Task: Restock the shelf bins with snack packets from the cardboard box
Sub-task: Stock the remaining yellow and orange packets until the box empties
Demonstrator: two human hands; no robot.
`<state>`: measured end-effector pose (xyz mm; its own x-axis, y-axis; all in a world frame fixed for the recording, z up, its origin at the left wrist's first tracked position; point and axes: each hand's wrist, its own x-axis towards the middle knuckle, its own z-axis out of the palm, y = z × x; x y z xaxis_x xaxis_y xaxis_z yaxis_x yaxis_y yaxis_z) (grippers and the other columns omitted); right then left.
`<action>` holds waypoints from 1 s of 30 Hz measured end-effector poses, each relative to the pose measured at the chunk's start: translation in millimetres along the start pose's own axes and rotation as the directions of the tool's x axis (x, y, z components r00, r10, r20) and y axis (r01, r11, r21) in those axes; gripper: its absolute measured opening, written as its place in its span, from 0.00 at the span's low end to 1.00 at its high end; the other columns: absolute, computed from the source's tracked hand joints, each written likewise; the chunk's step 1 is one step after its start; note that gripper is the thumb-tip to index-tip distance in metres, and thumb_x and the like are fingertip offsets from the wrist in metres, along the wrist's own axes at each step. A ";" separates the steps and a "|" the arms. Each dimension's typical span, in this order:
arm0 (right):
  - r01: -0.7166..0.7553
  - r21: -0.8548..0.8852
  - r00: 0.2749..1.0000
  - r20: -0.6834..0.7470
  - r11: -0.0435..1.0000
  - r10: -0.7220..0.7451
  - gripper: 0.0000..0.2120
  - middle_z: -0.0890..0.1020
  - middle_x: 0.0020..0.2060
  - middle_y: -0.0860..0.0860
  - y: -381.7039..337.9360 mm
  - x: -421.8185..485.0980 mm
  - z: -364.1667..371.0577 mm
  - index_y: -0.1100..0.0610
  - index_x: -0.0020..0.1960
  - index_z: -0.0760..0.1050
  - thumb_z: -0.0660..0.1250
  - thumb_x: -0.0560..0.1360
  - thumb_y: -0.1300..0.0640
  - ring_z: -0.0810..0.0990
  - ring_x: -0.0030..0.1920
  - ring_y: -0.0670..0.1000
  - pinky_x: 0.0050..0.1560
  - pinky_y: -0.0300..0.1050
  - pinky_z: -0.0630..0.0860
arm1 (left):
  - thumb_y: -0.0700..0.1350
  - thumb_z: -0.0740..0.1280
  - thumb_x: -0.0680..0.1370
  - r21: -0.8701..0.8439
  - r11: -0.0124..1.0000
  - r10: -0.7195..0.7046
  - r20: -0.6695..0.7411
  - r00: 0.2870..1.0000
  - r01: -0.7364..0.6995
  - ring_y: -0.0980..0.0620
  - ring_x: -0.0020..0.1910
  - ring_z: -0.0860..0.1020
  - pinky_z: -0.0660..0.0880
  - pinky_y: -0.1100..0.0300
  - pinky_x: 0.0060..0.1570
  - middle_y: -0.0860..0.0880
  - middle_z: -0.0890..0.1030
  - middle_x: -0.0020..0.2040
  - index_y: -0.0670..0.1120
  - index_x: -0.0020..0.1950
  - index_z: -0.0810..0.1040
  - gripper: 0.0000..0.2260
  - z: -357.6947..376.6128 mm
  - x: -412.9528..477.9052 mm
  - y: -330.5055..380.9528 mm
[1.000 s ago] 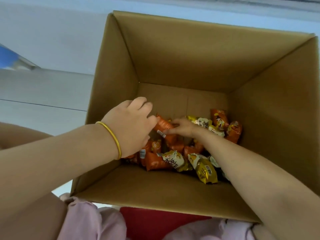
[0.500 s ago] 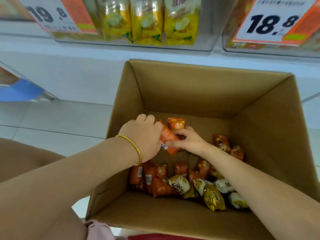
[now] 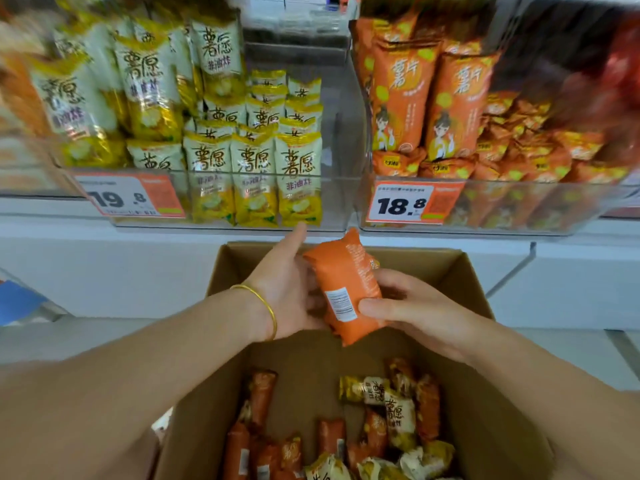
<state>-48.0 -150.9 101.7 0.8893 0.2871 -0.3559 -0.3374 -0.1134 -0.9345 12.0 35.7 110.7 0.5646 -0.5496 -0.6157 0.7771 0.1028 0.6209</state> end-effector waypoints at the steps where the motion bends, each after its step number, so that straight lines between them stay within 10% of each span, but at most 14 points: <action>1: 0.018 0.005 1.000 0.011 1.000 -0.018 0.32 0.82 0.57 0.50 1.7 0.3 0.7 0.55 0.63 0.75 0.75 0.61 0.48 0.81 0.58 0.50 0.53 0.40 0.78 | 0.69 0.51 0.75 0.026 1.000 -0.010 0.018 1.000 0.010 0.40 0.63 0.74 0.64 0.36 0.64 0.43 0.79 0.61 0.50 0.67 0.73 0.31 -3.4 -0.8 1.6; 8: 0.160 -0.187 0.985 0.089 0.969 -0.146 0.27 0.75 0.64 0.44 -2.5 11.8 3.9 0.53 0.60 0.78 0.77 0.62 0.50 0.77 0.62 0.45 0.64 0.43 0.74 | 0.56 0.72 0.63 0.132 0.991 0.014 0.016 1.000 -0.016 0.41 0.60 0.77 0.69 0.42 0.63 0.43 0.82 0.56 0.49 0.57 0.81 0.24 -9.0 0.6 -3.9; 15: 0.297 -0.382 0.955 0.101 0.875 -0.280 0.23 0.67 0.70 0.43 -12.2 3.2 2.1 0.43 0.58 0.77 0.76 0.67 0.60 0.64 0.67 0.32 0.62 0.36 0.73 | 0.49 0.68 0.75 0.287 0.957 0.098 -0.204 0.974 -0.036 0.47 0.50 0.81 0.78 0.51 0.44 0.47 0.84 0.50 0.50 0.60 0.78 0.13 -16.2 4.9 -4.5; 19: 0.378 -0.879 0.733 0.092 0.291 -0.673 0.30 0.62 0.72 0.51 -3.7 -5.5 -5.3 0.42 0.67 0.70 0.75 0.70 0.61 0.65 0.69 0.43 0.64 0.38 0.69 | 0.50 0.64 0.78 0.191 0.982 0.050 -0.268 0.962 0.002 0.47 0.49 0.81 0.78 0.50 0.46 0.44 0.82 0.54 0.46 0.63 0.74 0.15 -13.1 -2.8 -12.9; 21: 0.378 -0.902 0.685 0.123 0.206 -0.718 0.34 0.60 0.72 0.53 4.2 0.1 -0.4 0.44 0.69 0.66 0.73 0.70 0.67 0.63 0.70 0.51 0.64 0.42 0.68 | 0.54 0.63 0.78 0.062 0.997 -0.027 -0.225 0.974 0.042 0.46 0.48 0.81 0.77 0.50 0.46 0.43 0.82 0.55 0.46 0.64 0.74 0.18 -3.2 -6.7 -16.6; 25: 0.458 -0.762 0.745 0.047 0.459 -0.665 0.38 0.56 0.76 0.50 4.0 7.1 10.5 0.41 0.70 0.66 0.59 0.68 0.72 0.52 0.76 0.44 0.71 0.29 0.53 | 0.64 0.63 0.73 0.043 0.998 -0.032 -0.120 0.992 0.038 0.46 0.52 0.82 0.76 0.48 0.53 0.46 0.83 0.55 0.51 0.62 0.76 0.24 5.6 -10.0 -17.6; 30: 0.488 -0.164 0.865 -0.047 0.858 -0.500 0.22 0.61 0.74 0.39 -1.1 4.6 8.3 0.45 0.62 0.79 0.59 0.73 0.59 0.62 0.74 0.46 0.68 0.48 0.70 | 0.58 0.74 0.67 0.170 0.983 0.078 -0.009 0.997 -0.075 0.48 0.56 0.81 0.75 0.47 0.59 0.48 0.82 0.57 0.51 0.64 0.74 0.28 3.1 -12.5 -20.7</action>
<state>-46.1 -141.5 101.1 0.9521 0.2606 0.1601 0.1948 -0.1128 -0.9743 -12.0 37.8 107.1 0.6257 -0.5326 -0.5699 0.6740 0.0014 0.7387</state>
